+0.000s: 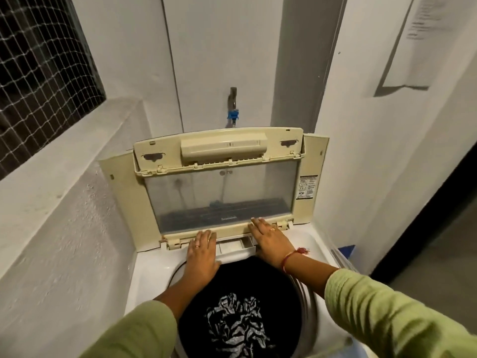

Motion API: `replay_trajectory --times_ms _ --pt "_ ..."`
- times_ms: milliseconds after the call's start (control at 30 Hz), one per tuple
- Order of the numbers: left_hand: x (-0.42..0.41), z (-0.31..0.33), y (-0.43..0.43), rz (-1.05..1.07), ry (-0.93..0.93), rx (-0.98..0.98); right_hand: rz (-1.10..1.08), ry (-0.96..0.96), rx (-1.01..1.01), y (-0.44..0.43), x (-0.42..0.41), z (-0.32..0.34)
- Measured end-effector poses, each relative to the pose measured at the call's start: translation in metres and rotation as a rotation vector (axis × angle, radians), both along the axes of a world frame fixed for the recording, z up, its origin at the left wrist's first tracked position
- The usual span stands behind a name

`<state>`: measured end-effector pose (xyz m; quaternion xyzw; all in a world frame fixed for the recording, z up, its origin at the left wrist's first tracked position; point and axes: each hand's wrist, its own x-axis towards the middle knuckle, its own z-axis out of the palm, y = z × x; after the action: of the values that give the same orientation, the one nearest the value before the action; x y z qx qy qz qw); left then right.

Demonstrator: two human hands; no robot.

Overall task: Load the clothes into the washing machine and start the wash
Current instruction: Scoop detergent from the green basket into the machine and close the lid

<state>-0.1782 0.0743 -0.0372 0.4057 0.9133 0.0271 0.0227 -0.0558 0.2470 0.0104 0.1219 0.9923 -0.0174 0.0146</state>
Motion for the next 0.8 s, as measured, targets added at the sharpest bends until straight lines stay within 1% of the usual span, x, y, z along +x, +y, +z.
replay_trajectory --times_ms 100,167,333,433,567,800 --pt "-0.008 -0.005 -0.002 -0.032 0.085 0.028 0.133 -0.030 0.073 0.007 -0.008 -0.014" --pt "-0.016 -0.005 -0.003 -0.033 0.103 0.037 0.174 -0.020 0.099 0.009 -0.015 -0.019" --pt "-0.021 -0.001 -0.004 -0.065 0.215 0.039 0.149 -0.016 0.116 0.013 -0.028 -0.024" --pt "-0.025 -0.008 -0.005 -0.082 0.181 -0.006 0.162 0.012 0.098 0.017 -0.031 -0.032" --pt "-0.028 -0.014 -0.003 -0.098 0.202 0.063 0.137 0.019 0.101 0.019 -0.034 -0.039" --pt "-0.025 -0.014 0.002 -0.034 0.278 0.042 0.120 0.175 0.086 0.019 -0.035 -0.047"
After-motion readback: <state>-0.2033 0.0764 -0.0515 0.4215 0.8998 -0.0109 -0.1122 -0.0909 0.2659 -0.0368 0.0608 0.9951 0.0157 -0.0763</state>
